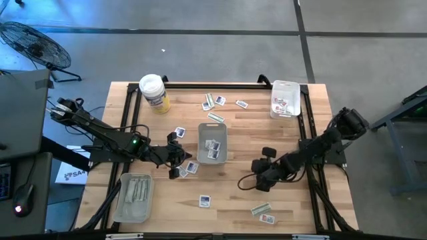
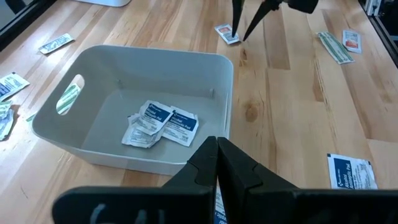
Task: Pick & Place First Aid Supplies
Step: Put the orange pad into the white bin
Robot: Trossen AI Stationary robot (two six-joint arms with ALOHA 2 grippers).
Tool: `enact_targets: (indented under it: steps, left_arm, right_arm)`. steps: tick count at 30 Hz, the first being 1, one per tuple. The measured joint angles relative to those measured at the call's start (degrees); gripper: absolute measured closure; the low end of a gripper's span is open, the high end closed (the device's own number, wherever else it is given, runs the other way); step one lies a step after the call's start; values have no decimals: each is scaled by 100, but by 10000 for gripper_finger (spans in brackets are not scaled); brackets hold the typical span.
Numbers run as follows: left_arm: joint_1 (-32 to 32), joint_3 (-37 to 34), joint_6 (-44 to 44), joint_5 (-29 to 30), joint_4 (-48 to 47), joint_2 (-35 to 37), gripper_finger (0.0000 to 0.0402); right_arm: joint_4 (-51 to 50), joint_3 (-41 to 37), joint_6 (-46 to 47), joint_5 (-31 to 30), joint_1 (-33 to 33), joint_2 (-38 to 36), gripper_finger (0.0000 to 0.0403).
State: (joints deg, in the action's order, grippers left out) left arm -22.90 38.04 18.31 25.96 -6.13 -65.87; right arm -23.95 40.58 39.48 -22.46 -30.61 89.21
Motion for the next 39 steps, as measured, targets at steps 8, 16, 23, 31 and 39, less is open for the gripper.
enact_targets:
  steps: [8,16,23,31,39]
  left_arm:
    - [0,0,0,0,-2,0,399]
    - [0,0,0,0,-1,0,399]
    - [0,0,0,0,-1,0,399]
    - [0,0,-1,0,0,0,399]
    - [0,0,-1,0,0,0,399]
  right_arm:
    - [29,-24,-148,111,113,20,315]
    - [275,117,-63,-377,127,50,318]
    - [-1147,1383,766,-786,-65,870,343]
    - [-3700,2993,2562,-120,-88,2263,345]
    - [-4135,3213,3412,577,368,2394,302]
